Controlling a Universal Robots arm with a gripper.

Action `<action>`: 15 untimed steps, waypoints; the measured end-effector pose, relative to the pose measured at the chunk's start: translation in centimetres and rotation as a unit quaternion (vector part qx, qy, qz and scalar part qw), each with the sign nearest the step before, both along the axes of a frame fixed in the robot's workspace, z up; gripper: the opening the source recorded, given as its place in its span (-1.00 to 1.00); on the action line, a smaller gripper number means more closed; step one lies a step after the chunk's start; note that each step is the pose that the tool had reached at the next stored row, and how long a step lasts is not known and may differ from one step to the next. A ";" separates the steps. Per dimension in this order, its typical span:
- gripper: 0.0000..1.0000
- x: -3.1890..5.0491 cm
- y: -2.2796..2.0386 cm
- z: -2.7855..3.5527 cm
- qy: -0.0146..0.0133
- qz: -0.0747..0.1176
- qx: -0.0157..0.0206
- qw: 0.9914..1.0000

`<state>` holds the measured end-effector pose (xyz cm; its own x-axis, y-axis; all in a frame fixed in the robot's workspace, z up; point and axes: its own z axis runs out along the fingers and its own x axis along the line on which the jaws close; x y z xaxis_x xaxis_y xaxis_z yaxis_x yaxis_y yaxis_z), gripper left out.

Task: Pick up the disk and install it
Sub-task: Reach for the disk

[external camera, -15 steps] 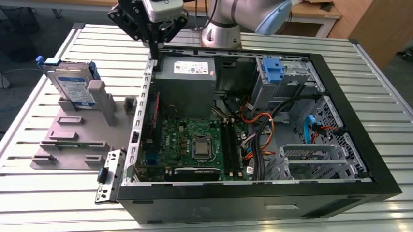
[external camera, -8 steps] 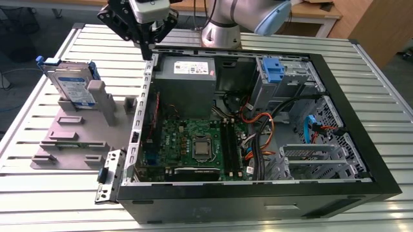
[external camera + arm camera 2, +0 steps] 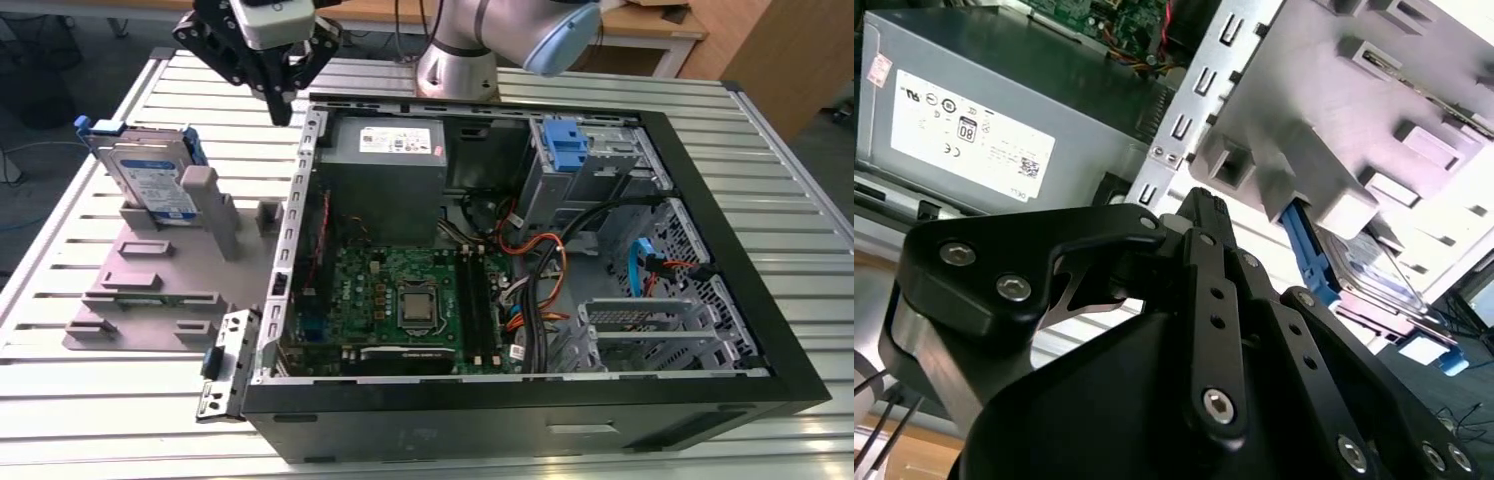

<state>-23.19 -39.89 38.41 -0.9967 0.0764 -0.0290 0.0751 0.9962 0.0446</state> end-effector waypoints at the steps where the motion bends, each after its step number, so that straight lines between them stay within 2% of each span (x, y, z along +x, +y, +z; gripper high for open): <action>1: -0.79 -0.16 0.00 -0.01 0.000 0.000 0.000 1.000; 10: -0.79 -0.93 0.00 -0.02 0.000 0.000 0.000 1.000; 15: -0.79 -1.68 0.00 -0.05 0.000 0.000 0.000 1.000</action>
<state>-24.87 -39.89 38.36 -0.9966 0.0765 -0.0291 0.0751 0.9962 0.0444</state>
